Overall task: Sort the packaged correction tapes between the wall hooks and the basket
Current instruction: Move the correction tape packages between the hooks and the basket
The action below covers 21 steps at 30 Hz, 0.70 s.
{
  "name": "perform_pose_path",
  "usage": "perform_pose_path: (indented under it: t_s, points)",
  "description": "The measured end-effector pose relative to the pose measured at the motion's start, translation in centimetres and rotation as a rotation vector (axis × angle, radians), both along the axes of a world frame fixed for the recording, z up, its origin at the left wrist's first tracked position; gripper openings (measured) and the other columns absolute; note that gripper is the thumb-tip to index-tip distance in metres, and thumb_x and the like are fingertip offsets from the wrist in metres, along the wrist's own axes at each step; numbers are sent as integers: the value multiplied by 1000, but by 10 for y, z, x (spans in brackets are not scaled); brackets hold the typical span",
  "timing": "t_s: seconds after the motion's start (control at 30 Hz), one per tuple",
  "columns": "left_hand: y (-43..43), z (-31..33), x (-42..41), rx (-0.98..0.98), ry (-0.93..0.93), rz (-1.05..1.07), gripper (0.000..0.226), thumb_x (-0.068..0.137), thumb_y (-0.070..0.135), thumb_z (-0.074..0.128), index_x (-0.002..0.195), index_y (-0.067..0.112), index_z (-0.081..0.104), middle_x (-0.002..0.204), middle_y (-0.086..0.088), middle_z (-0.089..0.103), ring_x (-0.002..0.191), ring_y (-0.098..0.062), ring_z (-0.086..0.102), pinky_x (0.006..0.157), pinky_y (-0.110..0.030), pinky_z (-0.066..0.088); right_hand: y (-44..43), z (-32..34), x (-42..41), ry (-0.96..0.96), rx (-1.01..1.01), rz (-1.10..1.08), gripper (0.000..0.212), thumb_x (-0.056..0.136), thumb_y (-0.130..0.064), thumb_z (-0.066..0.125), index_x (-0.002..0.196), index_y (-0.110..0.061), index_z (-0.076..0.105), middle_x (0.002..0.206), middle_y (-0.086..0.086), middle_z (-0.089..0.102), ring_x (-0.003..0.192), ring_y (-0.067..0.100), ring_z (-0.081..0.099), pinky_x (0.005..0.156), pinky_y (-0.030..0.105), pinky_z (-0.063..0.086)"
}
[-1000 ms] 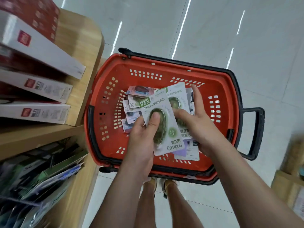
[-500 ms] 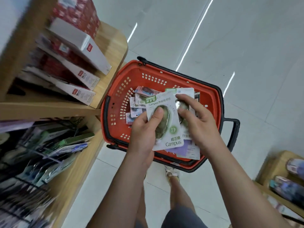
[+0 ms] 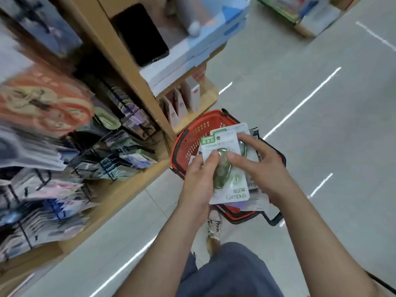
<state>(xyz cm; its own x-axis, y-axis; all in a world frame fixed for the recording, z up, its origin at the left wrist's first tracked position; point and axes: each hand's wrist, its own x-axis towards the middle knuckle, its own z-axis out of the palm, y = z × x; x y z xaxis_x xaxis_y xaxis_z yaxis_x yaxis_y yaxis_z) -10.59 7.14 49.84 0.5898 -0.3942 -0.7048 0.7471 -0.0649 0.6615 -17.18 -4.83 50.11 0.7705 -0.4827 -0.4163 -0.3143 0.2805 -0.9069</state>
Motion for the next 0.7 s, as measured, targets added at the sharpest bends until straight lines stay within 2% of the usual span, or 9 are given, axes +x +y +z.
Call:
perform_pose_path:
  t_s: [0.13, 0.23, 0.4, 0.43, 0.5, 0.53, 0.63, 0.7]
  points:
    - [42, 42, -7, -71, 67, 164, 19, 100, 22, 56, 111, 11, 66, 92, -8, 77, 75, -19, 74, 56, -29, 57, 31, 40, -4, -33, -54, 185, 37, 81, -9, 77, 98, -41, 68, 90, -33, 70, 88, -5, 69, 70, 16, 56]
    - [80, 68, -6, -120, 47, 286, 19, 98, 18, 59, 112, 6, 65, 98, -15, 75, 76, -24, 73, 58, -31, 58, 63, 66, 3, -80, -87, 321, 41, 77, -8, 79, 102, -38, 67, 92, -31, 71, 89, -6, 68, 70, 13, 54]
    - [152, 100, -6, -139, -77, 510, 20, 96, 13, 61, 109, 0, 67, 98, -20, 74, 76, -29, 71, 62, -36, 59, 129, 103, 27, -129, -125, 546, 46, 63, -37, 82, 105, -45, 68, 108, -34, 67, 105, -7, 64, 86, 18, 53]
    - [168, 106, -7, -130, -103, 557, 19, 95, 13, 62, 108, 0, 68, 97, -20, 74, 75, -29, 71, 61, -36, 59, 145, 110, 32, -146, -125, 590, 44, 64, -37, 82, 104, -46, 67, 106, -38, 66, 106, -12, 61, 86, 15, 51]
    - [202, 117, -10, -117, -149, 638, 11, 95, 12, 62, 98, 6, 70, 92, -16, 75, 71, -27, 70, 59, -34, 58, 180, 124, 39, -179, -118, 674, 36, 72, -28, 81, 100, -44, 65, 94, -45, 64, 96, -23, 57, 77, 3, 45]
    - [220, 121, -12, -113, -167, 678, 9, 94, 11, 62, 92, 9, 70, 89, -15, 75, 69, -26, 69, 58, -33, 58, 196, 128, 42, -191, -99, 718, 34, 77, -21, 79, 99, -43, 65, 90, -45, 64, 90, -24, 58, 72, 1, 45]
    - [274, 130, -19, -81, -202, 772, 8, 93, 11, 63, 88, 10, 69, 84, -14, 73, 65, -24, 66, 57, -32, 56, 246, 137, 48, -196, -49, 860, 31, 82, -13, 75, 97, -38, 66, 84, -35, 70, 80, -15, 65, 65, 5, 48]
    - [310, 136, -25, -81, -211, 826, 4, 93, 10, 63, 94, 9, 67, 83, -15, 71, 64, -25, 65, 58, -34, 55, 281, 141, 51, -191, -55, 927, 30, 80, -19, 76, 97, -41, 65, 85, -37, 69, 82, -15, 66, 66, 5, 48]
